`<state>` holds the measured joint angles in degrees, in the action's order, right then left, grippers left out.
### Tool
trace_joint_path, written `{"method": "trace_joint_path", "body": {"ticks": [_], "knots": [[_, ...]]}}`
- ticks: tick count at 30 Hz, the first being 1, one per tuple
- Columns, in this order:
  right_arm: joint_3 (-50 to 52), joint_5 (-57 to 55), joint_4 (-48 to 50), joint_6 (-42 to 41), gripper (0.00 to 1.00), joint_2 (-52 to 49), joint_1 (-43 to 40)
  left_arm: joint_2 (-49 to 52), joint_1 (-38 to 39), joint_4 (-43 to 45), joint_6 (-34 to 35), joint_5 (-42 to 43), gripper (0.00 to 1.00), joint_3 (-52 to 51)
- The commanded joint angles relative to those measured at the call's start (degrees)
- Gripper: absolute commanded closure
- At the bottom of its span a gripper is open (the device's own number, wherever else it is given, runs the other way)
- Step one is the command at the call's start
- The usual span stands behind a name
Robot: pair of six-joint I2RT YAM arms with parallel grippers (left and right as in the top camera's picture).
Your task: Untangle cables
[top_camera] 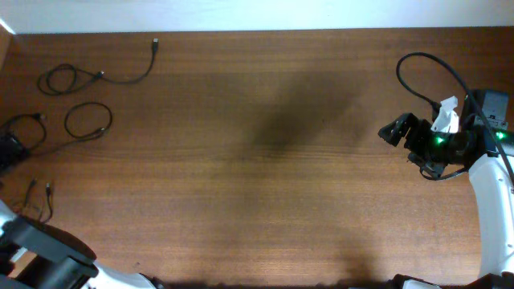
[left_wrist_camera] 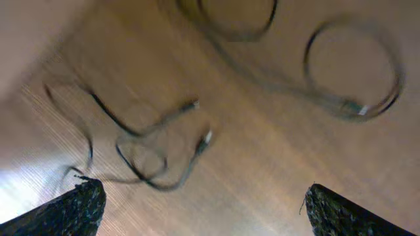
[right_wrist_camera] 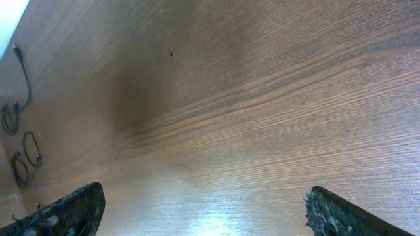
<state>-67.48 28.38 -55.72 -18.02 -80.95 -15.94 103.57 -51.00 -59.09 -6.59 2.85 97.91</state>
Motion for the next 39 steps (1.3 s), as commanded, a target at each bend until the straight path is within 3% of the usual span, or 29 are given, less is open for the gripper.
{"method": "trace_joint_path", "body": {"ticks": [1, 8, 12, 20, 31, 32, 33, 34, 35, 39], "knots": [[-0.02, 0.33, 0.0, 0.22, 0.02, -0.15, -0.15, -2.67, 0.76, 0.02, 1.01, -0.76, 0.01, 7.1], [-0.02, 0.33, 0.02, 0.22, 0.02, -0.15, -0.15, -1.27, -0.31, -2.36, 1.27, -9.66, 0.01, 4.61], [-0.02, 0.33, -0.26, 0.22, 0.02, -0.15, -0.15, 1.27, -3.26, -1.88, 11.41, -16.24, 0.01, -1.2], [-0.02, 0.33, -0.42, 1.07, 0.02, -0.15, -0.15, 9.16, -9.29, 2.03, 8.02, -16.2, 0.01, -5.03], [-0.02, 0.33, -0.63, 1.07, 0.02, -0.15, -0.15, 14.82, -9.84, 9.6, 8.11, -16.15, 0.03, -5.03], [-0.02, 0.33, -0.63, 1.07, 0.02, -0.15, -0.15, 14.82, -9.84, 10.45, 8.09, -16.13, 0.07, -5.03], [-0.02, 0.33, -0.63, 1.07, 0.02, -0.15, -0.15, 14.82, -9.84, 11.15, 8.09, -16.13, 0.16, -5.03], [-0.02, 0.33, -0.63, 1.07, 0.01, -0.15, -0.15, 14.82, -9.84, 11.69, 8.11, -16.06, 0.32, -5.03], [-0.02, 0.33, -0.63, 1.07, 0.02, -0.15, -0.15, 14.82, -9.84, 12.22, 8.11, -15.89, 0.4, -5.03], [-0.02, 0.33, -0.63, 1.05, 0.02, -0.15, -0.15, 14.84, -9.84, 13.27, 8.11, -15.69, 0.38, -5.03]]}}
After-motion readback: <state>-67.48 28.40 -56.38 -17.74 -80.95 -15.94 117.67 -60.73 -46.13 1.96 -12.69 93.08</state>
